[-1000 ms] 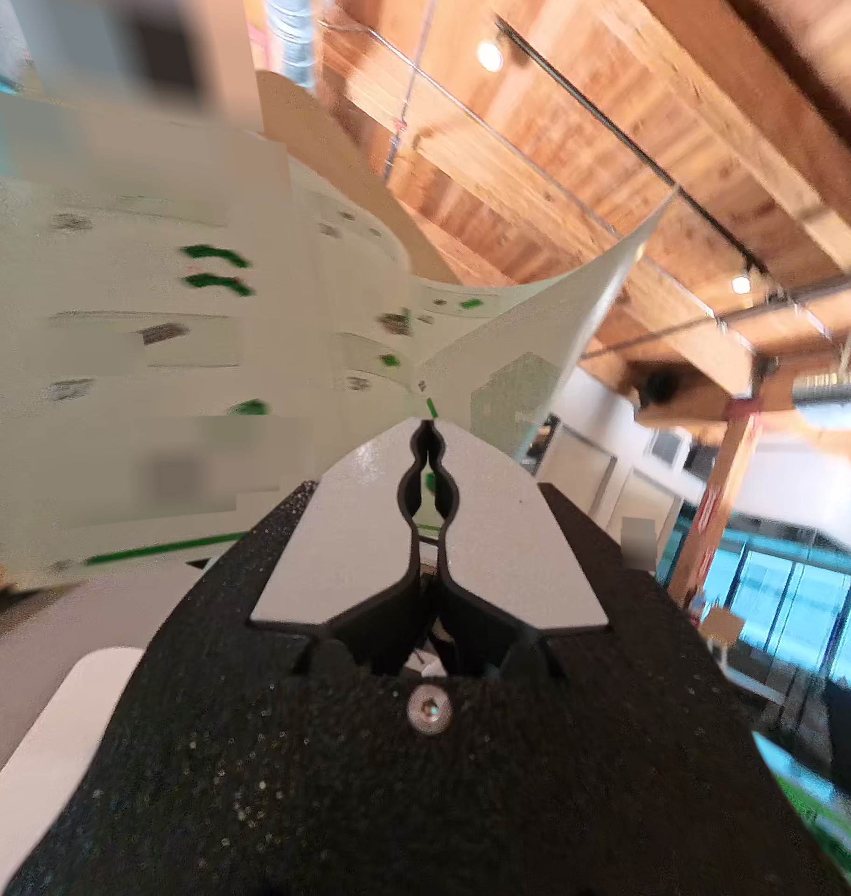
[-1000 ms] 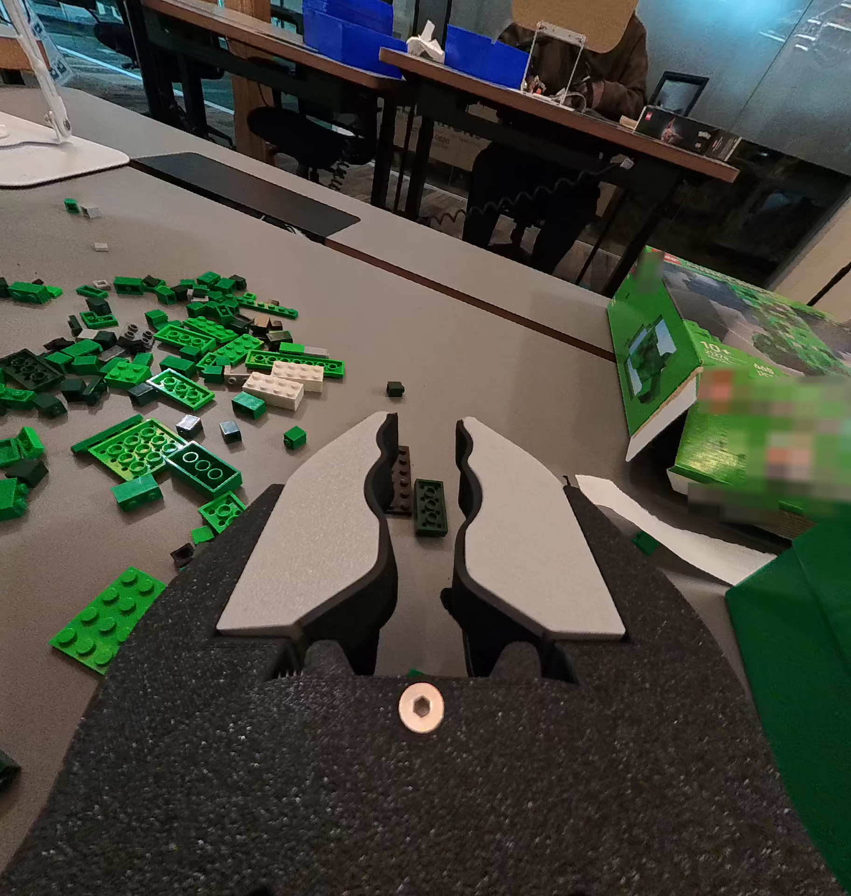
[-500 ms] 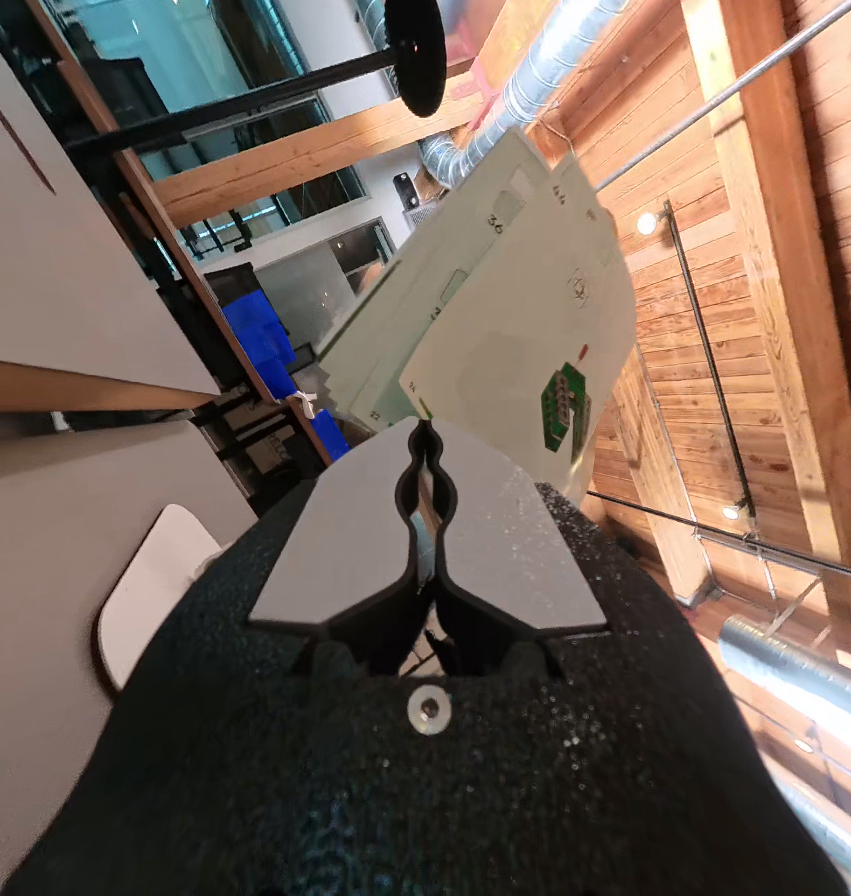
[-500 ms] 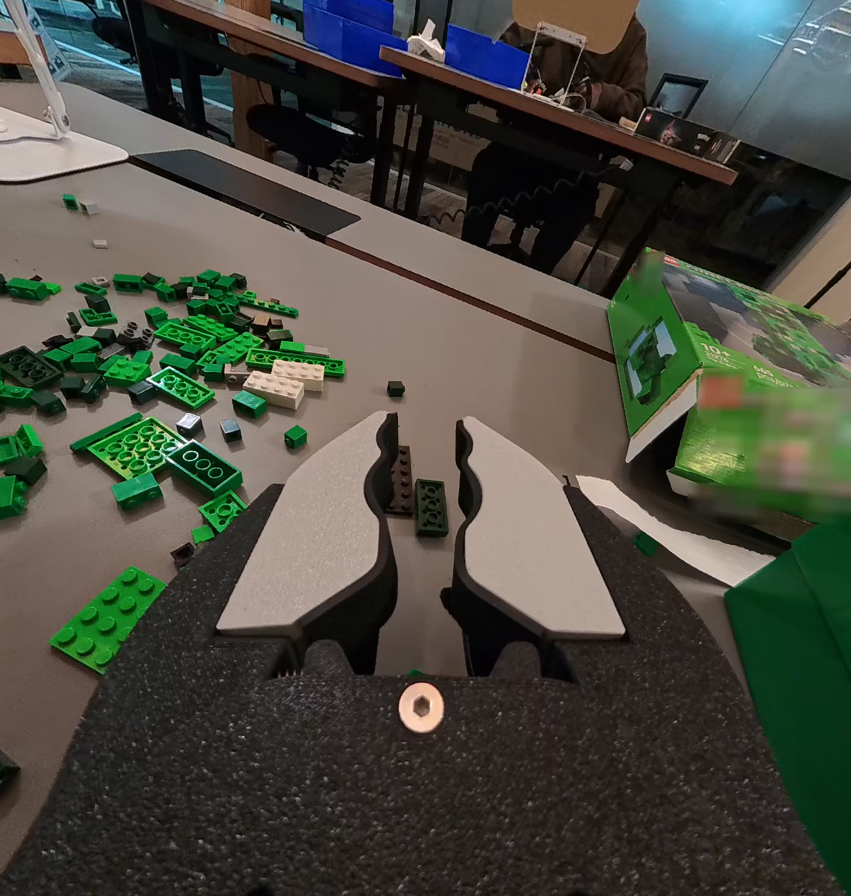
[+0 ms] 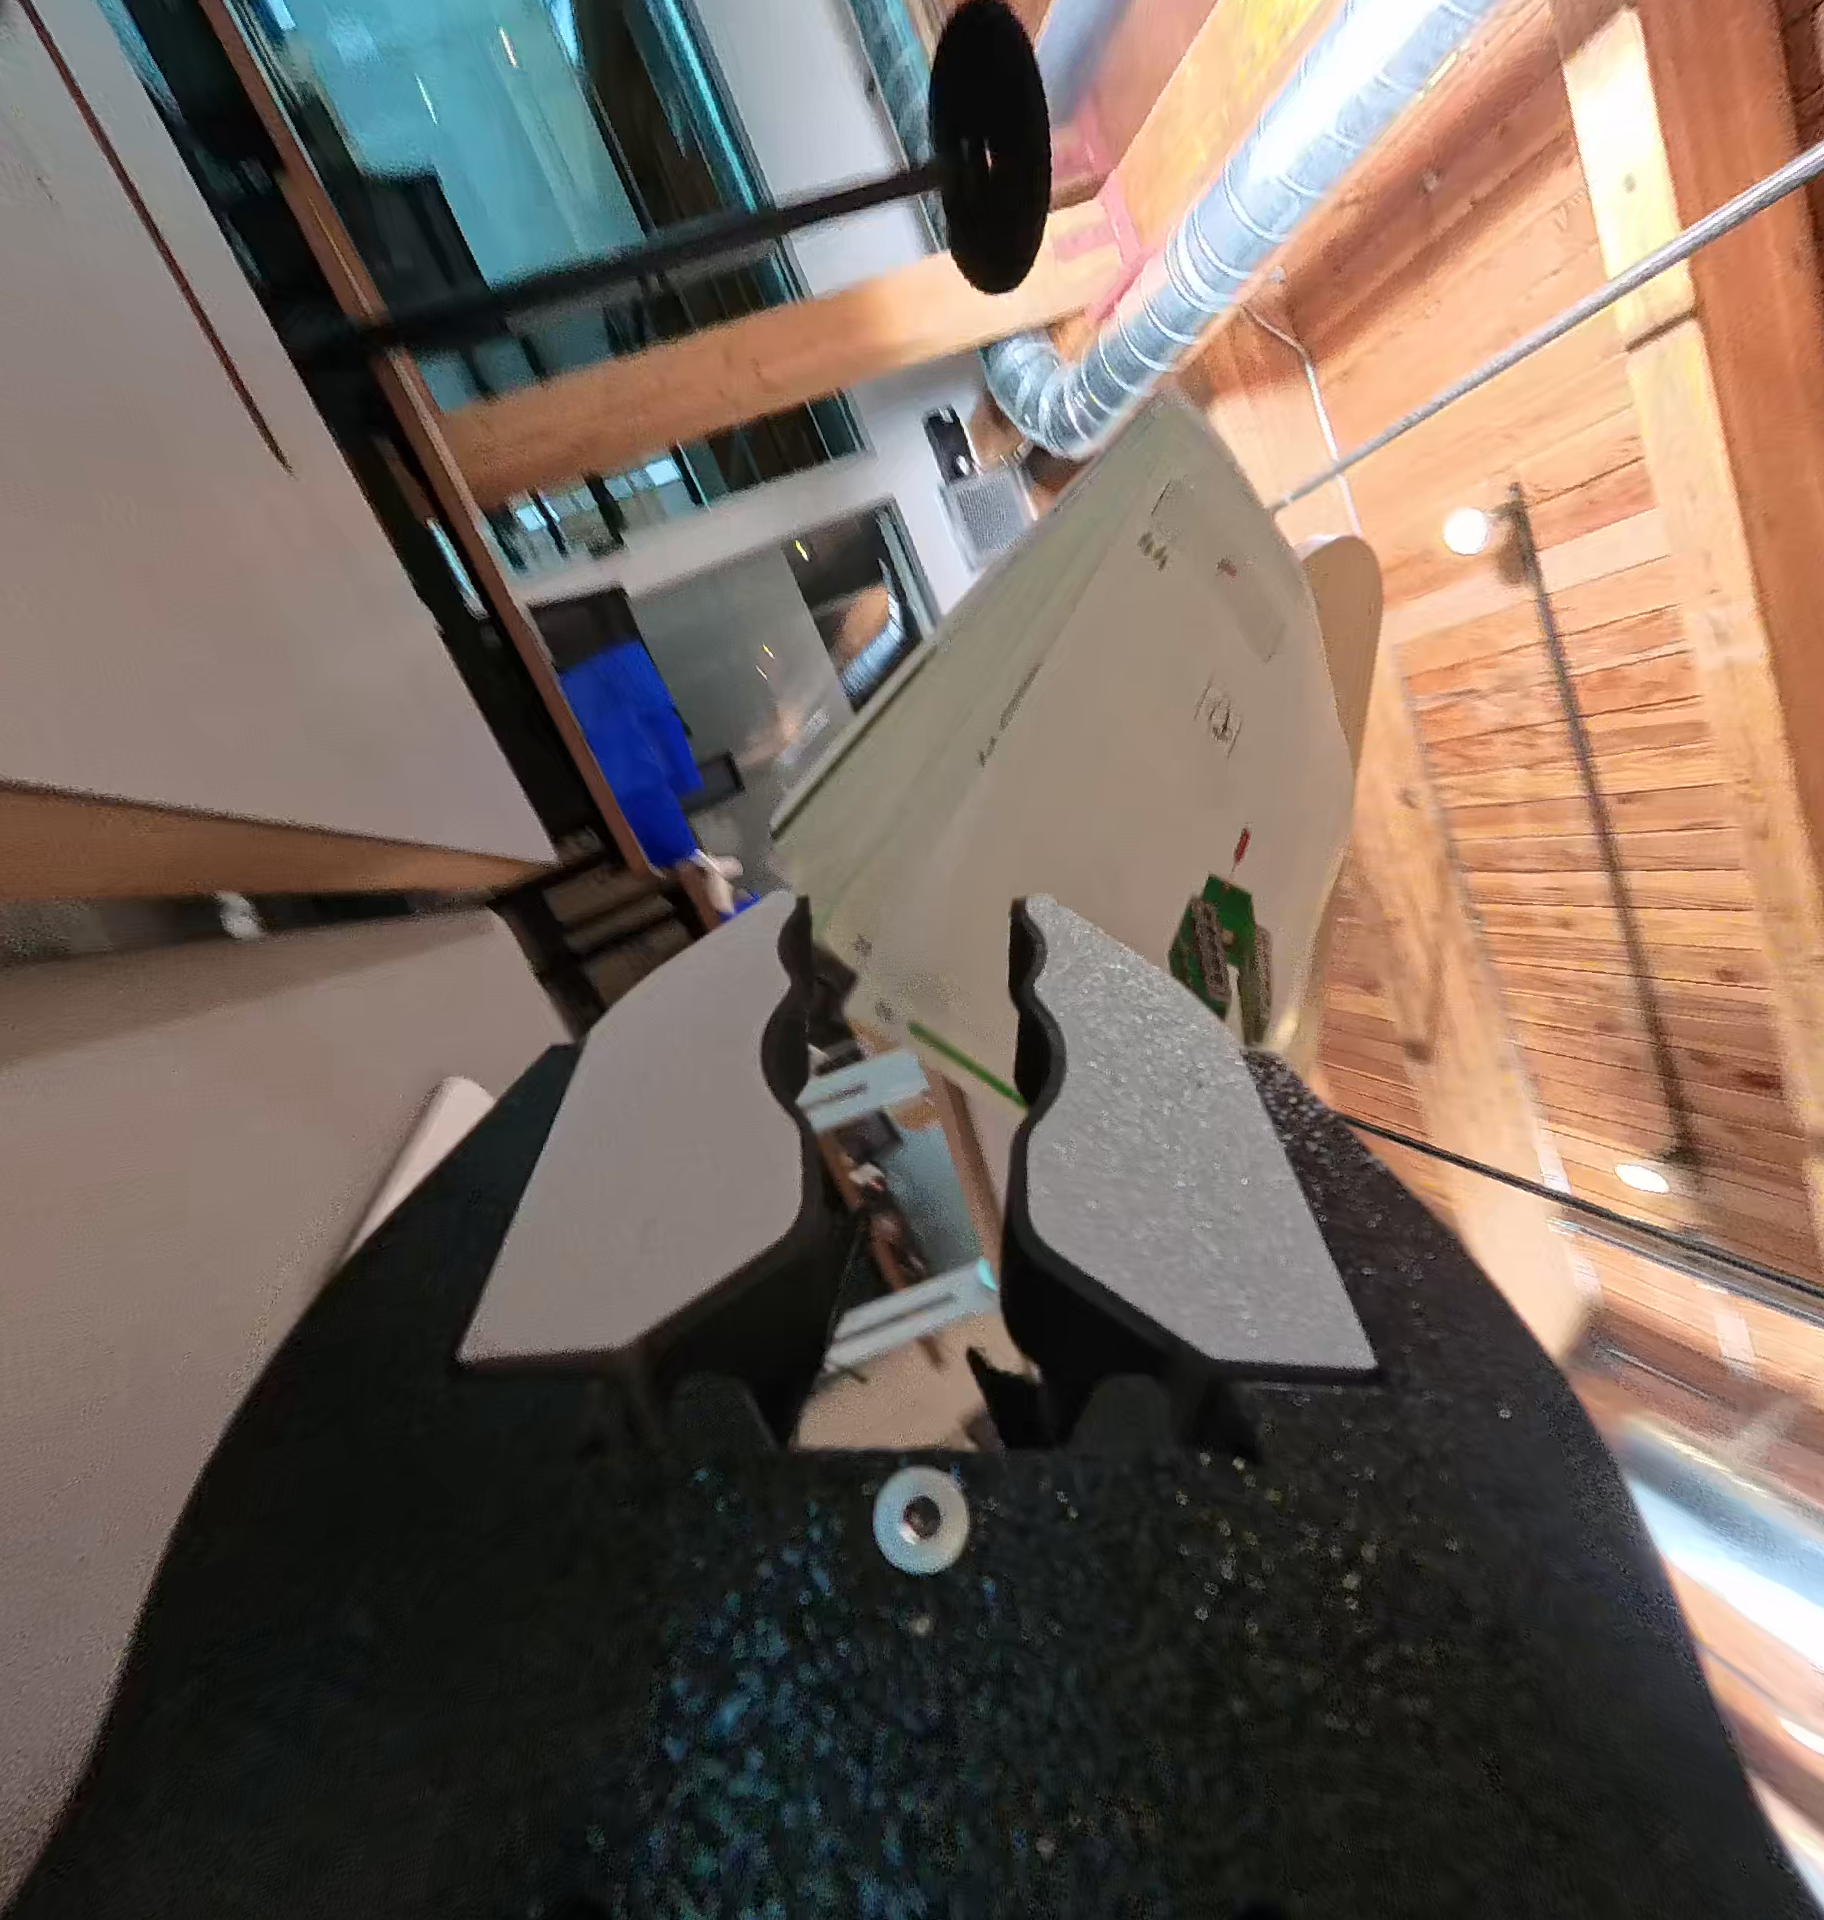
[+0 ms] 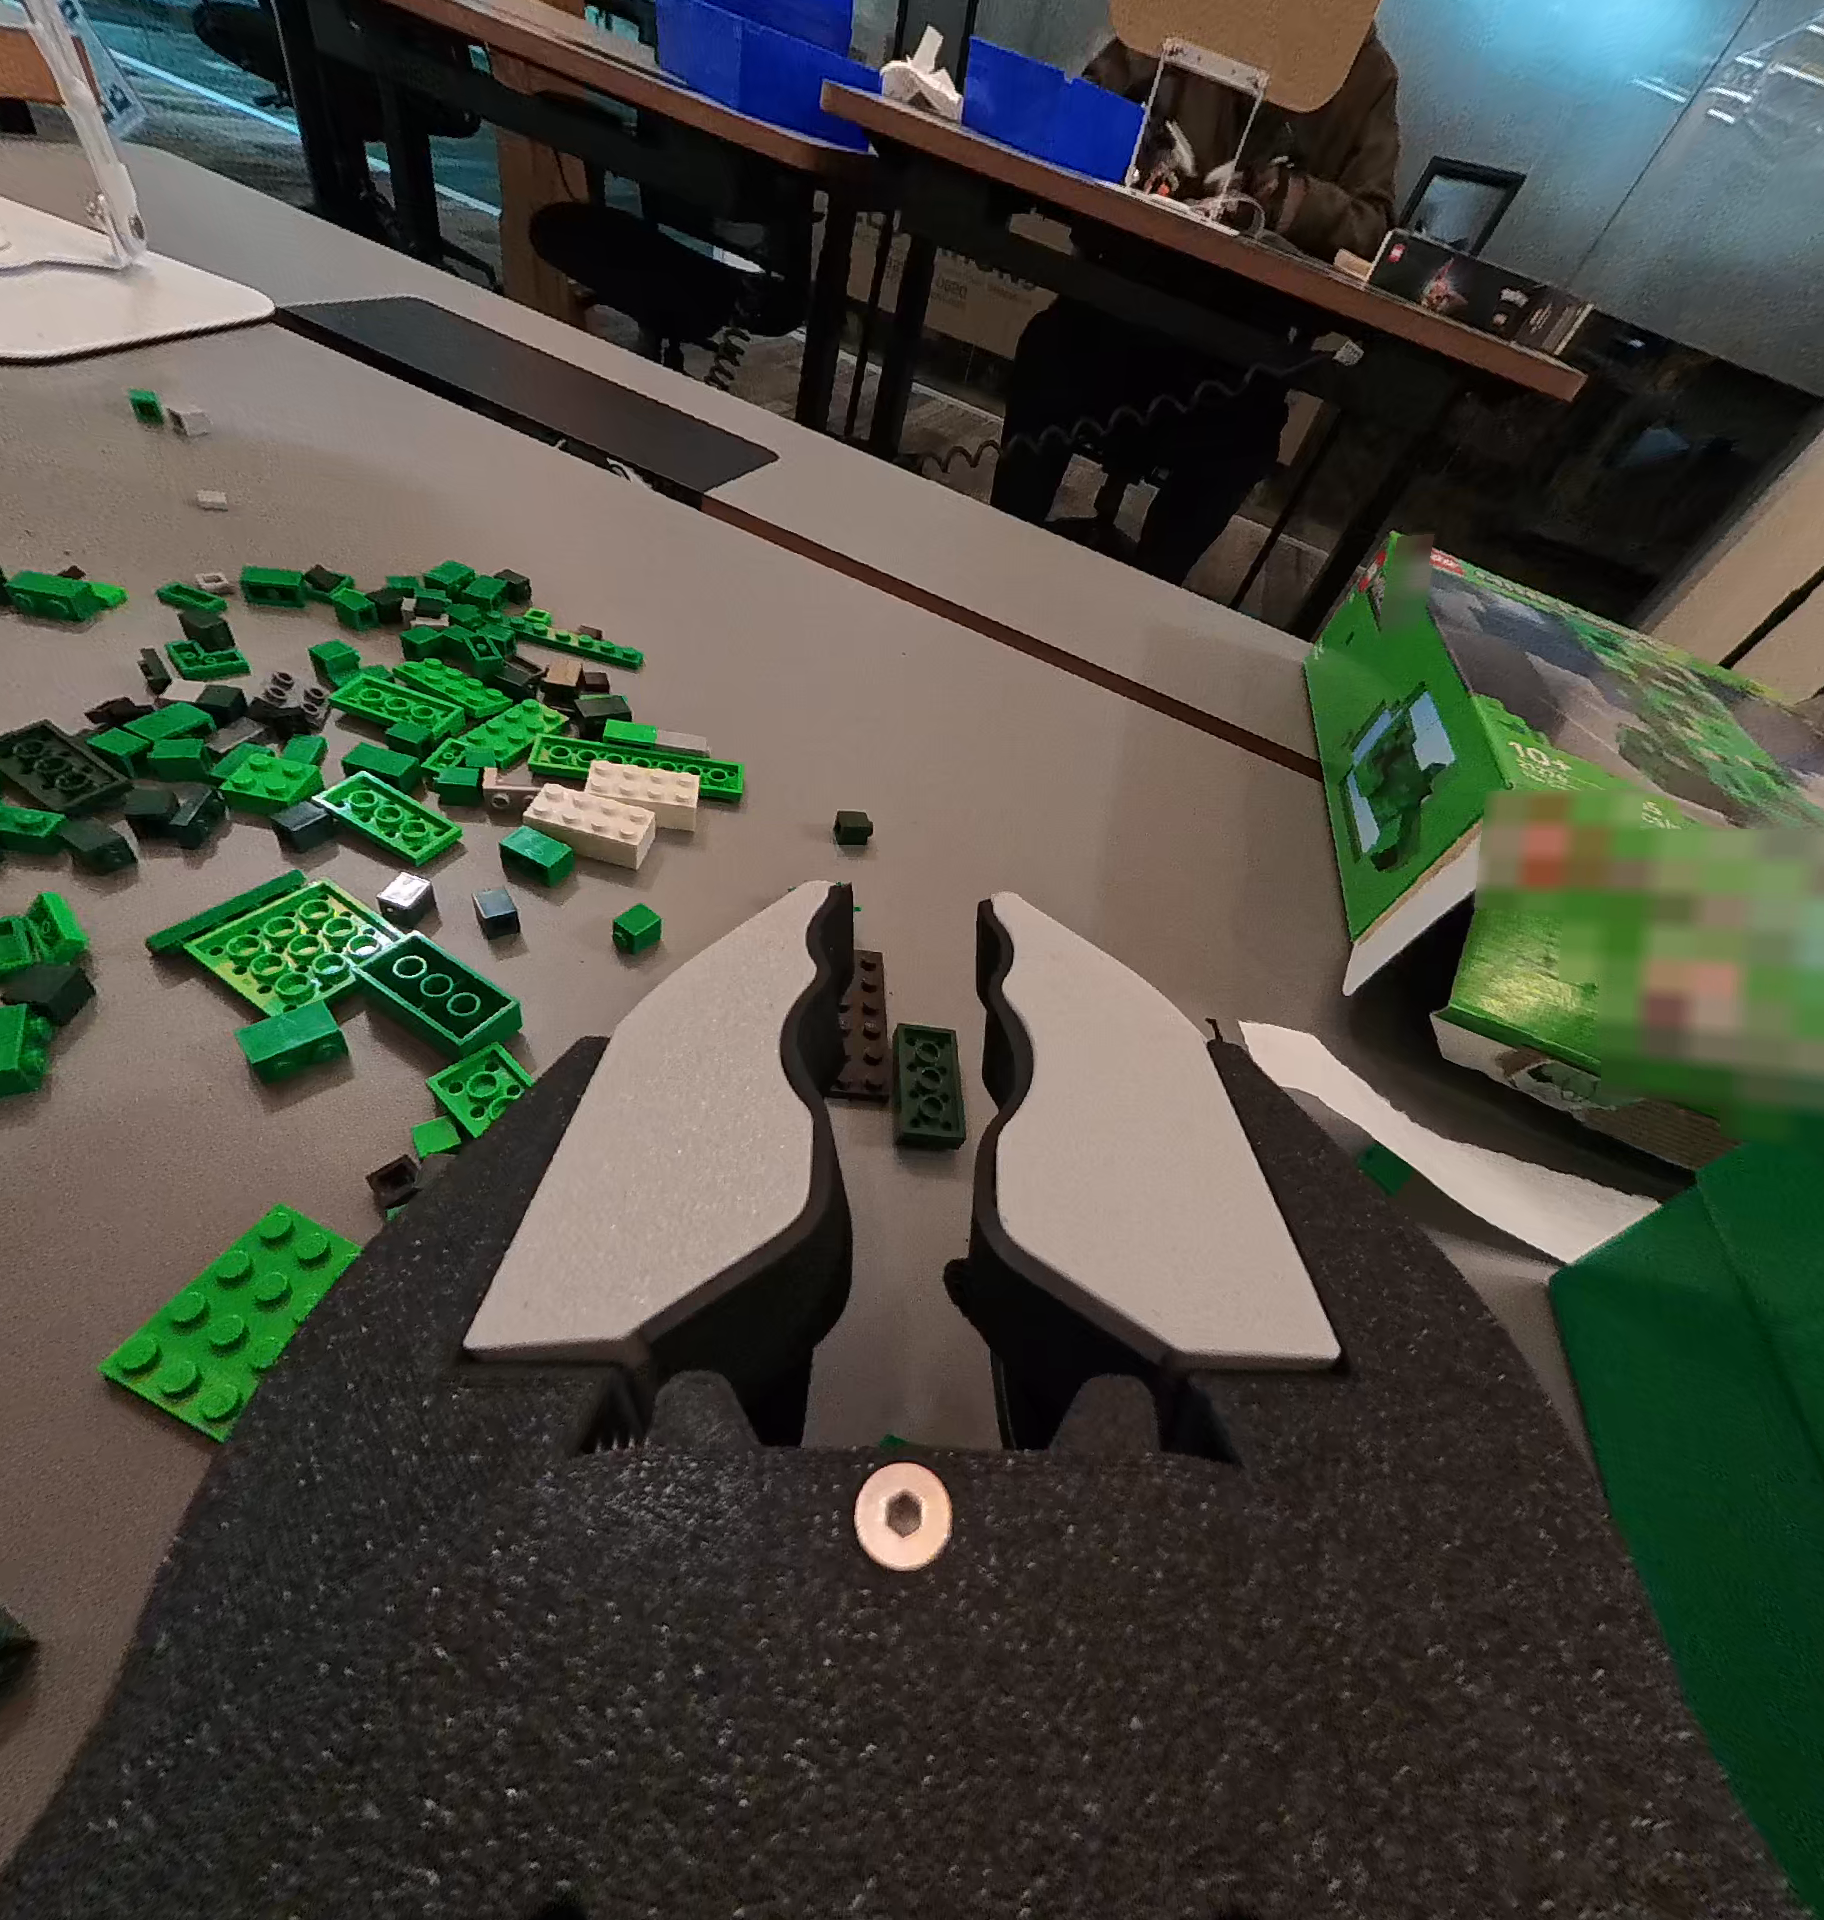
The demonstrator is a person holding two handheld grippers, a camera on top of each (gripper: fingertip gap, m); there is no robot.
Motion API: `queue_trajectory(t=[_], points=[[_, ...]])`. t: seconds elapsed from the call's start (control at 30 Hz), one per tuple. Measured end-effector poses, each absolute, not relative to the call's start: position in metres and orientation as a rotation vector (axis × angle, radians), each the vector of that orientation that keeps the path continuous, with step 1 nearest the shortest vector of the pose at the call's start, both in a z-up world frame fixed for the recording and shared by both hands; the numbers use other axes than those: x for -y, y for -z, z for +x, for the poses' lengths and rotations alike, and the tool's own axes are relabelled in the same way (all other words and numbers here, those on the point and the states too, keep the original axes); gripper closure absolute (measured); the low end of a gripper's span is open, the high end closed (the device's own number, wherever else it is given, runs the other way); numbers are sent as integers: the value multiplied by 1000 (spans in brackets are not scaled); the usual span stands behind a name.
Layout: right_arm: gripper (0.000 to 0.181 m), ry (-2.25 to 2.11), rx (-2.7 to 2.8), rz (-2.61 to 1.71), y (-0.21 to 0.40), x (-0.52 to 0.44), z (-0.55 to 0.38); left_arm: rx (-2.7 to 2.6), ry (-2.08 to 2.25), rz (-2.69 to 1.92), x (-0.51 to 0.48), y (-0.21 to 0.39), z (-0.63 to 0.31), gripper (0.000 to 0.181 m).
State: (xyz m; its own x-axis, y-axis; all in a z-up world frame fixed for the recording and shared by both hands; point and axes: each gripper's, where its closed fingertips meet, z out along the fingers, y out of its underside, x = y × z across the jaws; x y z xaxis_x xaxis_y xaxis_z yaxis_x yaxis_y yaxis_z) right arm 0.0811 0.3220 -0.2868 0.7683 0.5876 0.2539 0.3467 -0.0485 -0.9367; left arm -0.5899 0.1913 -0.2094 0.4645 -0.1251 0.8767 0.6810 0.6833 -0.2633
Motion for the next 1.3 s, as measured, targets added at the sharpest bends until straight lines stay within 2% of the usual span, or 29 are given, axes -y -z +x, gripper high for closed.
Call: queue_trajectory(t=[0.03, 0.17, 0.4, 0.53, 0.6, 0.97, 1.3], points=[[160, -227, 754, -1657, 287, -322, 81, 979, 455, -661, -182, 209, -590, 145], [160, -225, 756, -1655, 286, -322, 80, 872, 108, -756, -162, 187, -570, 144], [159, -211, 770, -1655, 287, -321, 79, -73, -643, -1129, -249, 122, -430, 152], [159, -198, 781, -1657, 289, -322, 79, -474, -885, -1281, -327, 137, -377, 131], [159, -196, 781, -1659, 289, -322, 80, -603, -1000, -1314, -358, 145, -369, 129], [159, -214, 773, -1651, 286, -321, 80, -931, -1332, -1424, -433, 176, -378, 140], [159, -205, 787, -1655, 288, -321, 79, -894, -1333, -1475, -443, 170, -389, 153]])
